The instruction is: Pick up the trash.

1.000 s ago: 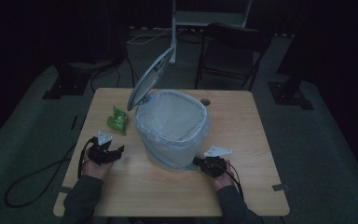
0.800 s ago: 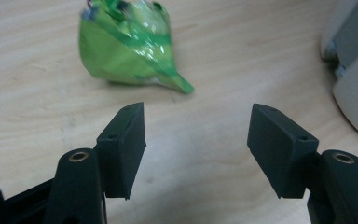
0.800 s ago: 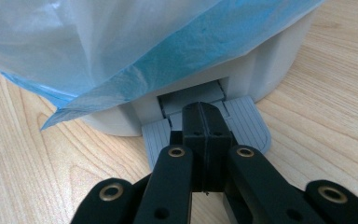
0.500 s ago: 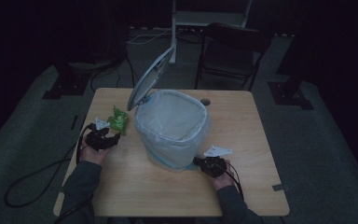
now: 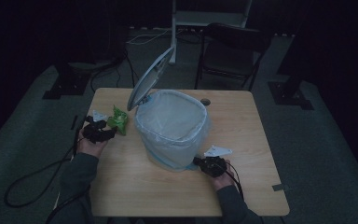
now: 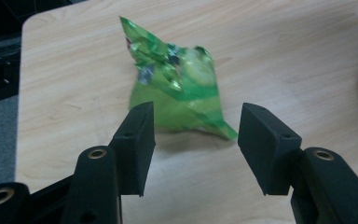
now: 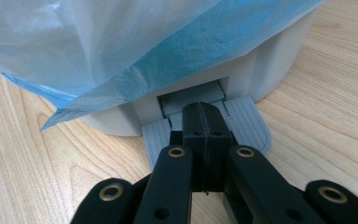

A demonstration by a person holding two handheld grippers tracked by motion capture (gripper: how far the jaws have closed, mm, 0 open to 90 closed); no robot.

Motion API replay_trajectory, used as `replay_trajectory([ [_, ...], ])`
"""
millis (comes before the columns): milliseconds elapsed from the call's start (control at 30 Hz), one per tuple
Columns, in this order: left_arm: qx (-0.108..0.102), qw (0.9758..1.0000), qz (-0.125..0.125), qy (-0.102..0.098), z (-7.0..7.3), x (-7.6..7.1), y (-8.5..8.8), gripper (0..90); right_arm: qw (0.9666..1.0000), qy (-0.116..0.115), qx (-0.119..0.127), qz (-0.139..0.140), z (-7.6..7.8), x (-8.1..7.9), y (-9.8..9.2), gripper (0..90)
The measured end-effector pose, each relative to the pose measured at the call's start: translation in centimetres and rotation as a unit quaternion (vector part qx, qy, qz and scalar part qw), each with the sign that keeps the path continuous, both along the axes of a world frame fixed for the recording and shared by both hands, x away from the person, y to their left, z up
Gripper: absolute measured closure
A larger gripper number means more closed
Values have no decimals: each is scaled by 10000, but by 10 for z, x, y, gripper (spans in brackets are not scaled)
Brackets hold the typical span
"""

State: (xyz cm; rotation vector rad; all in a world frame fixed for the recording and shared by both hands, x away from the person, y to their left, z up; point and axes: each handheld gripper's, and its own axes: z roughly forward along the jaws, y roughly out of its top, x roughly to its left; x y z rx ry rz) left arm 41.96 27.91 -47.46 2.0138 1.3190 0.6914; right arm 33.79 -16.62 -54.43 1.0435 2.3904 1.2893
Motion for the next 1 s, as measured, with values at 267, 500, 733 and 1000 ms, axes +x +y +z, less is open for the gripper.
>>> replay_trajectory([
  [267,4,10000,53,-4,11,17,10,458,10000,-9,-30,5,0,0,0,899],
  [500,-125,9999,102,10,19,30,13,442,10000,-9,-49,2,1,0,1,899],
  [733,-250,9995,114,178,19,44,17,413,10000,-5,-52,7,1,0,1,899],
  [1000,-351,9984,91,443,12,57,20,403,10000,-6,-59,12,1,0,1,899],
])
